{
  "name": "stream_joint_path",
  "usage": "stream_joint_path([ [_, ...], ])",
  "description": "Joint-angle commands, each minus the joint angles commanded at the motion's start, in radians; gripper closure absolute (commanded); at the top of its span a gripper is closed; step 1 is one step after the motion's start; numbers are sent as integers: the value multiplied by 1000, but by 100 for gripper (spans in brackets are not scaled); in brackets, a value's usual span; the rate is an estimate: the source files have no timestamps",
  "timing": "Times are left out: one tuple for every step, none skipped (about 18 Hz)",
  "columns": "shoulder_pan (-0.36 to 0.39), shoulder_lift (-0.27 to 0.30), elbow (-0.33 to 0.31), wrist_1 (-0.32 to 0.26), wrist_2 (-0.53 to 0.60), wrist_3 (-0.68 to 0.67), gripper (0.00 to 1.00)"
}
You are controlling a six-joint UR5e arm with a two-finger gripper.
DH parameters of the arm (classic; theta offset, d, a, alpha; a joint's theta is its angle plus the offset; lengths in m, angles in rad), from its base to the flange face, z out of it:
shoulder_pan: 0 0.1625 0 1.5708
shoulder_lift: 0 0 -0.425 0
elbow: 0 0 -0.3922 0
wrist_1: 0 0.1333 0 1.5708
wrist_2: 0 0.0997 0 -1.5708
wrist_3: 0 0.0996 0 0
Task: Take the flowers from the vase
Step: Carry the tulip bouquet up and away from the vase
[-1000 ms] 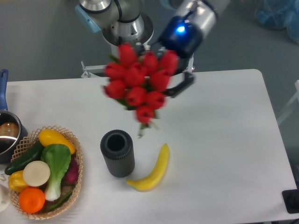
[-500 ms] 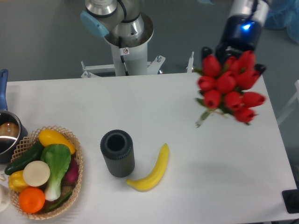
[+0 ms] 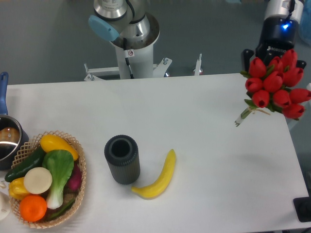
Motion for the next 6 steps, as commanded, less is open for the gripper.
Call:
stream_joint_path([
  [5,2,0,0,0,-2,49],
  [8,2,-2,-2,0,-2,49],
  [8,3,-5,-2,0,-2,49],
  [9,6,-12,0,0,-2,49],
  [11,8,-15,-2,0,-2,49],
  [11,8,-15,0,0,-2,49],
])
